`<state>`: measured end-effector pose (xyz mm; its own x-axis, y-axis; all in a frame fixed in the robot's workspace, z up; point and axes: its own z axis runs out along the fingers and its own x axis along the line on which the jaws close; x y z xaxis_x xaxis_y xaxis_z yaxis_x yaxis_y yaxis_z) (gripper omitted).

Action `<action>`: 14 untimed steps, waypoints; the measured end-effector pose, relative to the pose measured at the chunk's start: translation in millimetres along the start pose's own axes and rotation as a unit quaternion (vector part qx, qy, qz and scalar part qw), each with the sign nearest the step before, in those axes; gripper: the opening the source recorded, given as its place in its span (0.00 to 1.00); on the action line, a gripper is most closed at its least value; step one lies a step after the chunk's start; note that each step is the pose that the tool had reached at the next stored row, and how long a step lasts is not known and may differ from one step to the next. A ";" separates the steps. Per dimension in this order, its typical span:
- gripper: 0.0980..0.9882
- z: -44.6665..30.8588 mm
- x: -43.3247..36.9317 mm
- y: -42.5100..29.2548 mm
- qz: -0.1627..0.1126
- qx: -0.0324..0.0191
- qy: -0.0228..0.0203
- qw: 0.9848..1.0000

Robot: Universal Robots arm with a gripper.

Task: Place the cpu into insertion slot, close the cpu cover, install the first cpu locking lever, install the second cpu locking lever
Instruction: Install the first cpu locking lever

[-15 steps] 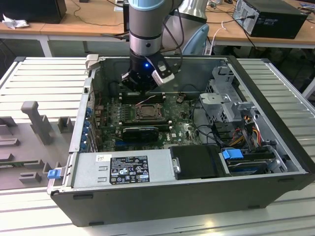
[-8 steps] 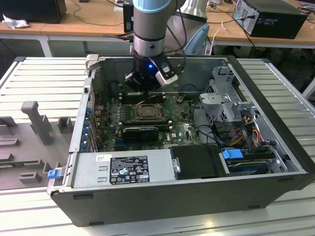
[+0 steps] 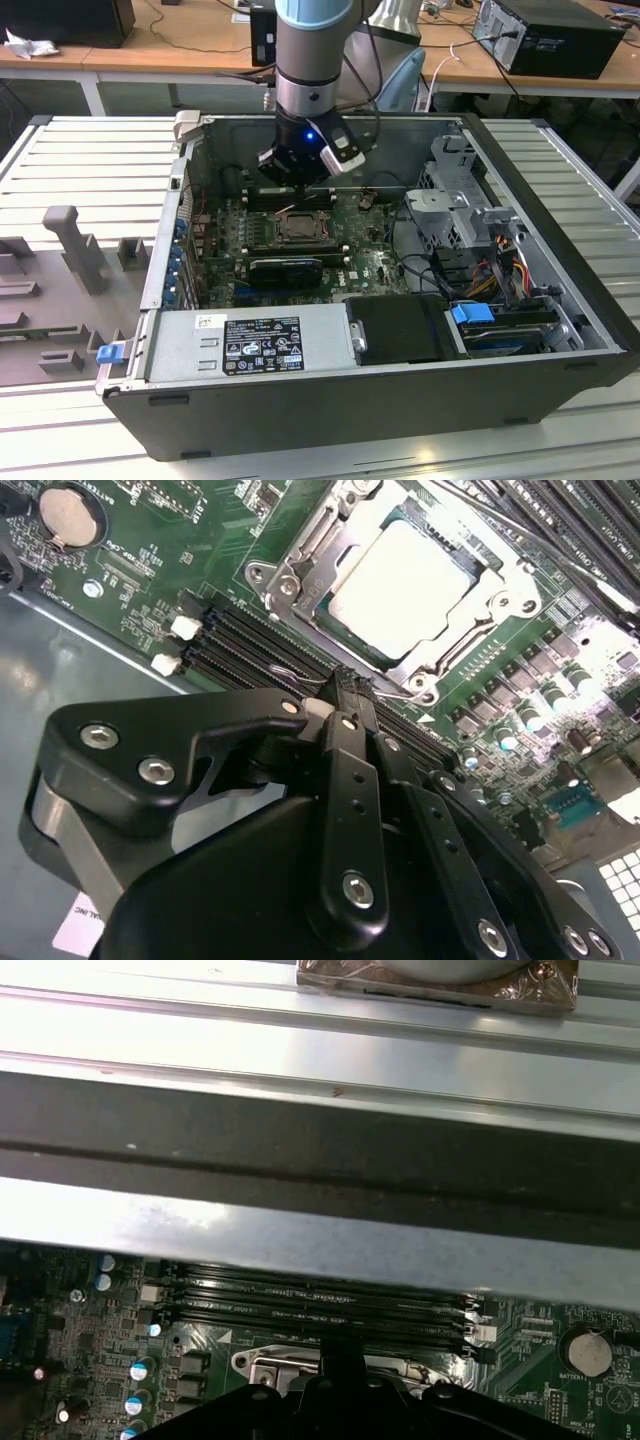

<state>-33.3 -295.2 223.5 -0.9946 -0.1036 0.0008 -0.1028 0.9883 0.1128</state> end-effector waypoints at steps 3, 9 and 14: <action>0.01 0.8 -3.6 0.2 0.000 0.000 0.000 1.000; 0.01 2.8 -8.6 2.9 0.000 0.000 0.000 1.000; 0.01 4.4 -14.3 3.7 0.000 0.000 0.000 1.000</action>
<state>-19.6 -289.5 219.6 -0.9946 -0.1036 0.0007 -0.1028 0.9883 0.1128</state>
